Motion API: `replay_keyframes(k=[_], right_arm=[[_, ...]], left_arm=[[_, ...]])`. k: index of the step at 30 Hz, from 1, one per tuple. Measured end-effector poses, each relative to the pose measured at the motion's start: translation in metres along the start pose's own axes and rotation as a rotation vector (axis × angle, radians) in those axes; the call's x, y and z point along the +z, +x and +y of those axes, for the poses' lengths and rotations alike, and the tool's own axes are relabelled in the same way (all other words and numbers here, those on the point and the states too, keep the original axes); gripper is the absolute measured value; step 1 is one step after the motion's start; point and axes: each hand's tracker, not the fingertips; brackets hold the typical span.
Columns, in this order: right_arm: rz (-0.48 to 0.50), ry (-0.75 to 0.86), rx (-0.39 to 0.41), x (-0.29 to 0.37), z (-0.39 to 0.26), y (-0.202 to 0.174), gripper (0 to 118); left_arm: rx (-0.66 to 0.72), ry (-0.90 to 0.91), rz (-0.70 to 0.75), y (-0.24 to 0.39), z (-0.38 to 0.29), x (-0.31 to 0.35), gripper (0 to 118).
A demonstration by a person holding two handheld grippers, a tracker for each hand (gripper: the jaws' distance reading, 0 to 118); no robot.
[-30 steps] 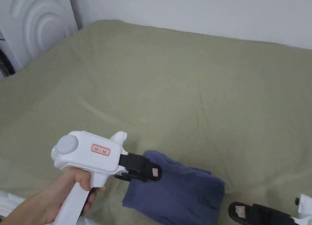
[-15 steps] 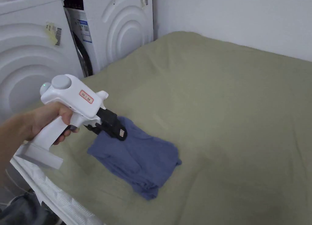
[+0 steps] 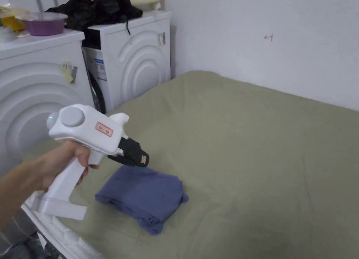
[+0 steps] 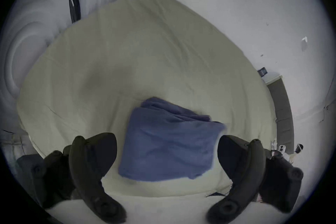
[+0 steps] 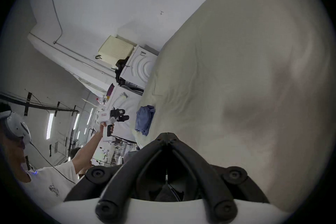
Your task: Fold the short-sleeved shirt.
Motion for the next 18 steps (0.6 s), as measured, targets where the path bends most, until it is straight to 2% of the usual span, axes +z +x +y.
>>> replay_keyframes(k=[1,2,3,4,6,7,8,9,10,13,15,18], right_arm=[[-0.052,0.024,0.05,0.01,0.004,-0.011,0],[-0.102,0.042,0.105,0.018,0.009,-0.023,0],[-0.174,0.067,0.194,0.029,0.014,-0.035,0],[-0.259,0.104,0.279,0.038,0.017,-0.052,0],[-0.438,0.191,0.462,0.051,0.021,-0.084,0],[-0.512,0.239,0.549,0.057,0.023,-0.088,0],[-0.561,0.282,0.62,0.062,0.024,-0.1,0],[-0.64,0.359,0.669,0.067,0.023,-0.114,0],[-0.697,0.425,0.696,0.071,0.023,-0.126,0],[-0.734,0.595,0.687,0.089,0.024,-0.16,0],[-0.748,0.674,0.697,0.101,0.026,-0.168,0],[-0.779,0.706,0.735,0.113,0.029,-0.179,0]], left_arm=[[-0.033,0.025,0.009,0.032,-0.01,-0.003,95],[-0.03,0.059,-0.033,0.059,-0.021,-0.006,66],[-0.03,0.11,-0.078,0.092,-0.032,-0.011,9],[-0.053,0.15,-0.117,0.128,-0.038,-0.006,0],[-0.099,0.259,-0.099,0.196,-0.058,-0.01,0],[-0.133,0.323,-0.109,0.231,-0.069,-0.011,0],[-0.177,0.391,-0.095,0.26,-0.074,-0.011,0],[-0.227,0.481,-0.017,0.293,-0.085,-0.01,0],[-0.264,0.566,0.047,0.322,-0.097,-0.01,0],[-0.301,0.718,0.058,0.385,-0.123,0.004,0],[-0.364,0.773,0.132,0.41,-0.133,0.011,0],[-0.458,0.814,0.264,0.428,-0.138,0.011,0]])
